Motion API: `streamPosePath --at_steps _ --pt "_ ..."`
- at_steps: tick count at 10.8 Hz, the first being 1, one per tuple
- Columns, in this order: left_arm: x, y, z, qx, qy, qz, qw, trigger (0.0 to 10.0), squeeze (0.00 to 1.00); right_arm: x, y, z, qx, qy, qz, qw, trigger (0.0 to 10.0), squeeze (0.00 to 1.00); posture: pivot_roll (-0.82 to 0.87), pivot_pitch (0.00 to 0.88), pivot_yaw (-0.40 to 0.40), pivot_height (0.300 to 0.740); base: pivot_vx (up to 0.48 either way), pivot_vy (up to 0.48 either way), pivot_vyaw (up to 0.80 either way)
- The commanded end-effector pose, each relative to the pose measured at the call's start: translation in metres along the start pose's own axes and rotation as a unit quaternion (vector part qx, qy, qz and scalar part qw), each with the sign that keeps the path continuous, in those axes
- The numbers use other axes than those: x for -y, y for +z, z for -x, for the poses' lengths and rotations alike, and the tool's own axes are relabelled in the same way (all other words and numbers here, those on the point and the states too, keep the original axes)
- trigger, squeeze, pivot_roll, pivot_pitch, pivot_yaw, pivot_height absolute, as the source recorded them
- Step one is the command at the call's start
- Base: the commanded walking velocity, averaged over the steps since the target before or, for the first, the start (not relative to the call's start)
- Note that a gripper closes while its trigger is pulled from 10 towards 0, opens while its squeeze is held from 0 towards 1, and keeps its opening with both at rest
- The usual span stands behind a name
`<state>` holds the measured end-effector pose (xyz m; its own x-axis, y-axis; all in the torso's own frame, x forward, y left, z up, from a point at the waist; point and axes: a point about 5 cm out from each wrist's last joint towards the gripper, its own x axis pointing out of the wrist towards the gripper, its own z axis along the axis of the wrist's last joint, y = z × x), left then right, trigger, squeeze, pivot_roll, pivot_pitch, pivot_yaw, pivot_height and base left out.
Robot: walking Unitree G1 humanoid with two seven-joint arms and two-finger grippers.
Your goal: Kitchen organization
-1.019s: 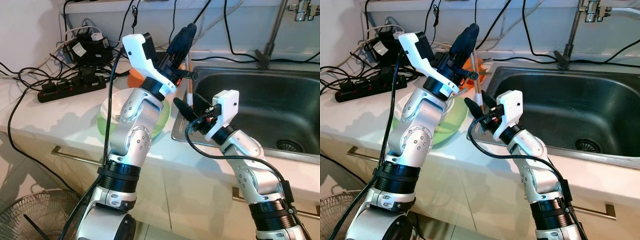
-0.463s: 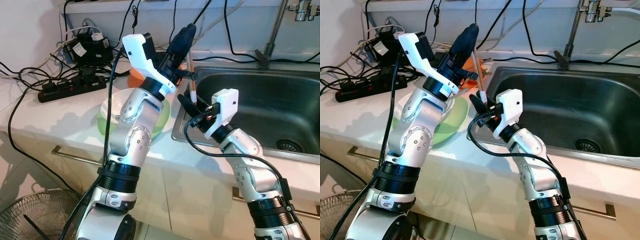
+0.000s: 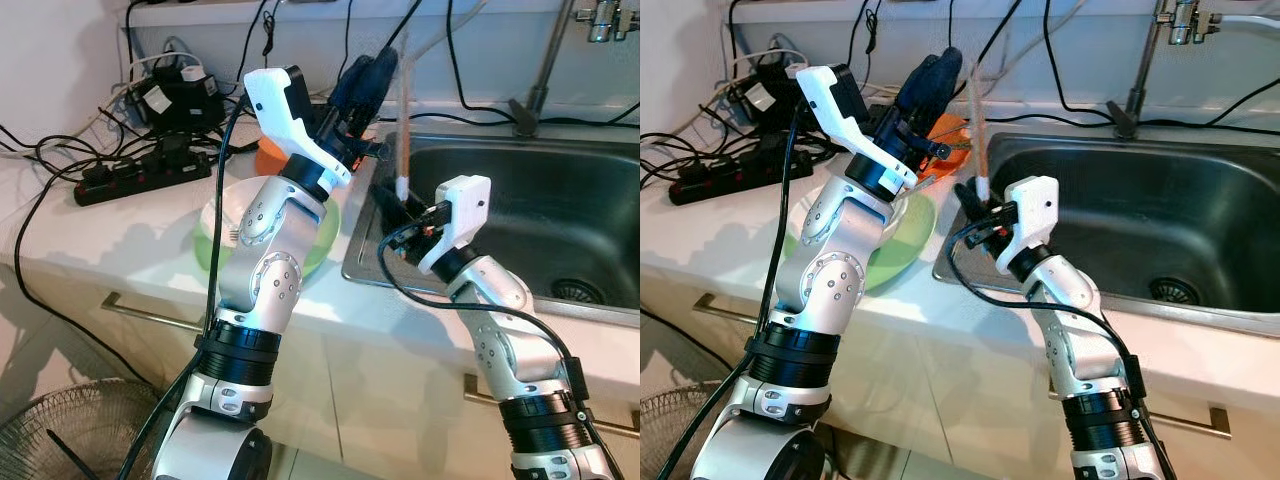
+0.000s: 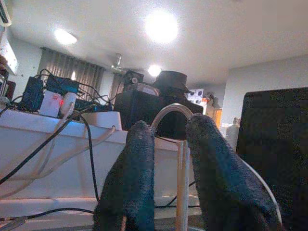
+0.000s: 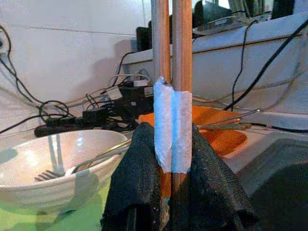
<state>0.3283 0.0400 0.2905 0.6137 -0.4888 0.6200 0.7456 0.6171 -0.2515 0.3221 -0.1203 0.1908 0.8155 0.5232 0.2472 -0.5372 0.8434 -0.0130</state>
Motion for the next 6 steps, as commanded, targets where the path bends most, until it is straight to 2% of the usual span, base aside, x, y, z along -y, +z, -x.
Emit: streamPosePath --at_steps 1,2,3,4,5,6 --pt "-0.001 -0.001 0.001 0.006 0.010 0.012 1.000 10.0 1.00 0.002 0.006 -0.005 0.009 -0.006 0.011 1.000 0.0 0.00 0.04 0.000 0.137 0.740 0.000 0.000 0.00" --pt "-0.002 0.000 0.002 0.007 0.013 0.011 1.000 10.0 1.00 0.007 0.007 -0.006 0.010 -0.019 0.015 1.000 0.0 0.00 0.04 0.000 0.137 0.740 0.000 0.000 0.00" --pt "-0.004 0.000 0.003 0.006 0.017 0.010 1.000 10.0 1.00 0.020 0.009 -0.008 0.006 -0.054 0.024 0.998 0.0 0.00 0.04 0.000 0.136 0.740 0.000 0.000 0.00" --pt "-0.007 -0.004 0.007 -0.007 0.020 0.008 1.000 10.0 0.00 0.039 0.011 -0.009 -0.004 -0.109 0.037 0.993 5.4 0.00 0.04 0.000 0.136 0.740 0.000 0.000 0.00" --pt "-0.010 -0.011 0.014 -0.032 0.019 0.008 0.999 10.0 0.00 0.061 0.011 -0.008 -0.016 -0.180 0.044 0.983 10.0 0.00 0.04 0.000 0.133 0.740 0.000 0.000 0.00" --pt "-0.013 -0.020 0.022 -0.064 0.015 -0.004 0.998 10.0 0.00 0.076 0.013 -0.007 -0.021 -0.228 0.057 0.972 10.0 0.00 0.04 0.000 0.133 0.740 0.000 0.000 0.00"
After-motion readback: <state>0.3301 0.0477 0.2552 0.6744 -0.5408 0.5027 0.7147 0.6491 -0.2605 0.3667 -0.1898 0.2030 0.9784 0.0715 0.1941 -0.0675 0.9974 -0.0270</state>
